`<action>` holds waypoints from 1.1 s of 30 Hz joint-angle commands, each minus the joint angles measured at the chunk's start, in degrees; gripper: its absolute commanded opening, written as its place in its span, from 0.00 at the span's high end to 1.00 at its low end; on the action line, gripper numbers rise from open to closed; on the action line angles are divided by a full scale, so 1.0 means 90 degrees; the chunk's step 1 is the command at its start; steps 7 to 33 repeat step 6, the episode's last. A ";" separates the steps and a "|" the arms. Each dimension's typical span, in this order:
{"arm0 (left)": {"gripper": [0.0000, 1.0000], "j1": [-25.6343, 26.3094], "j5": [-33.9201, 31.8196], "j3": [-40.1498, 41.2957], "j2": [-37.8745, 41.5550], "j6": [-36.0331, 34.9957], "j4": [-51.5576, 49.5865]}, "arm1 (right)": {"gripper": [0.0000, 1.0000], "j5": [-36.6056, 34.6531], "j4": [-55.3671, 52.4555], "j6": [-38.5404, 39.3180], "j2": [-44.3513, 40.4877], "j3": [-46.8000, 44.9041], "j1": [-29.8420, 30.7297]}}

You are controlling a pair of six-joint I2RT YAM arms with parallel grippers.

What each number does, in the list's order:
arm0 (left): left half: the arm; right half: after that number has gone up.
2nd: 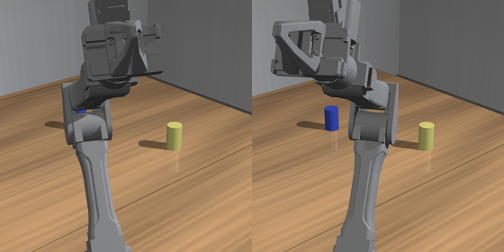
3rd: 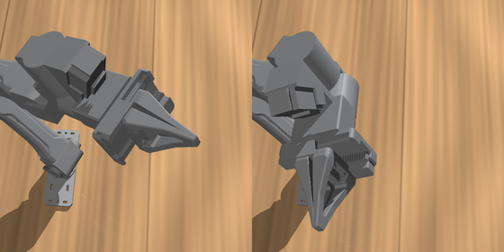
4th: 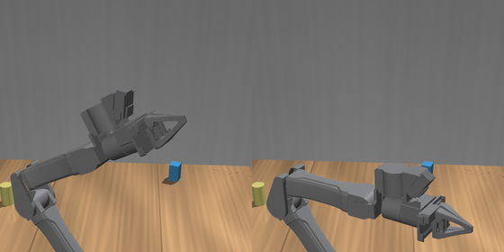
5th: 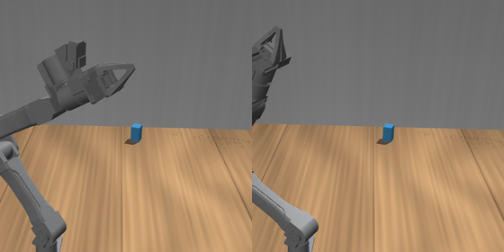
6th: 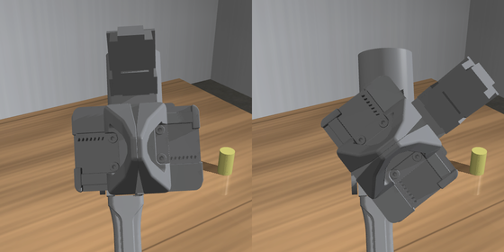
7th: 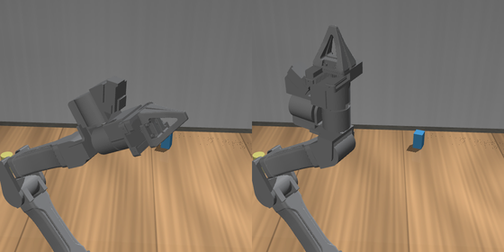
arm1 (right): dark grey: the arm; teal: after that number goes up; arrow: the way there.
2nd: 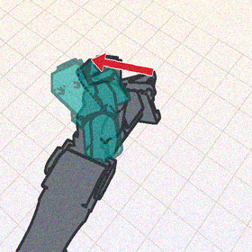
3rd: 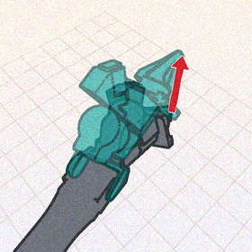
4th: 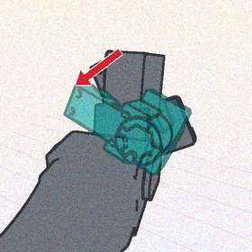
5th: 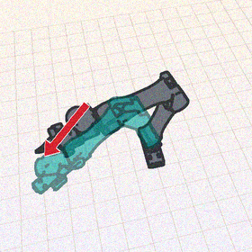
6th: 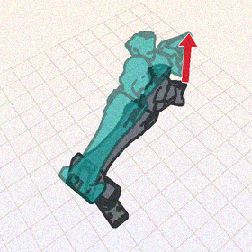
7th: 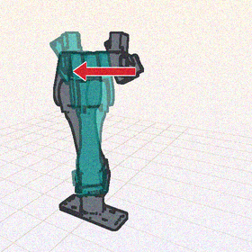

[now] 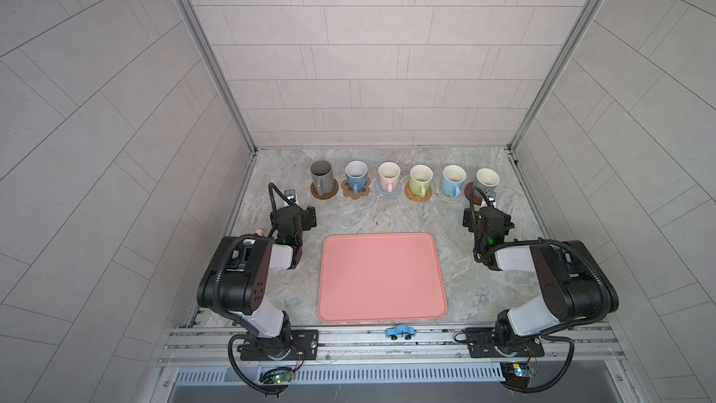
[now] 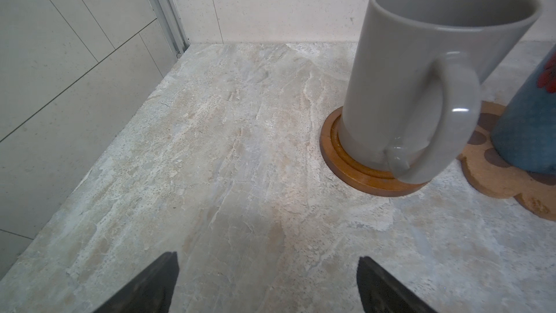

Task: Place cups on coasters
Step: Reset both arms

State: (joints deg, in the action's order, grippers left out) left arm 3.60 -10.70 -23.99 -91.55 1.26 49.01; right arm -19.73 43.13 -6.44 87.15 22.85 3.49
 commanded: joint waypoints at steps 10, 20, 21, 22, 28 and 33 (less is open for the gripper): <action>0.00 -0.0036 -0.0008 -0.0020 -0.0035 -0.0056 0.0230 | 0.00 -0.0053 -0.0125 0.0013 -0.0061 0.0167 0.0033; 0.00 -0.0036 -0.0008 -0.0020 -0.0035 -0.0056 0.0230 | 0.00 -0.0053 -0.0125 0.0013 -0.0061 0.0167 0.0033; 0.00 -0.0036 -0.0008 -0.0020 -0.0035 -0.0056 0.0230 | 0.00 -0.0053 -0.0125 0.0013 -0.0061 0.0167 0.0033; 0.00 -0.0036 -0.0008 -0.0020 -0.0035 -0.0056 0.0230 | 0.00 -0.0053 -0.0125 0.0013 -0.0061 0.0167 0.0033; 0.00 -0.0036 -0.0008 -0.0020 -0.0035 -0.0056 0.0230 | 0.00 -0.0053 -0.0125 0.0013 -0.0061 0.0167 0.0033; 0.00 -0.0036 -0.0008 -0.0020 -0.0035 -0.0056 0.0230 | 0.00 -0.0053 -0.0125 0.0013 -0.0061 0.0167 0.0033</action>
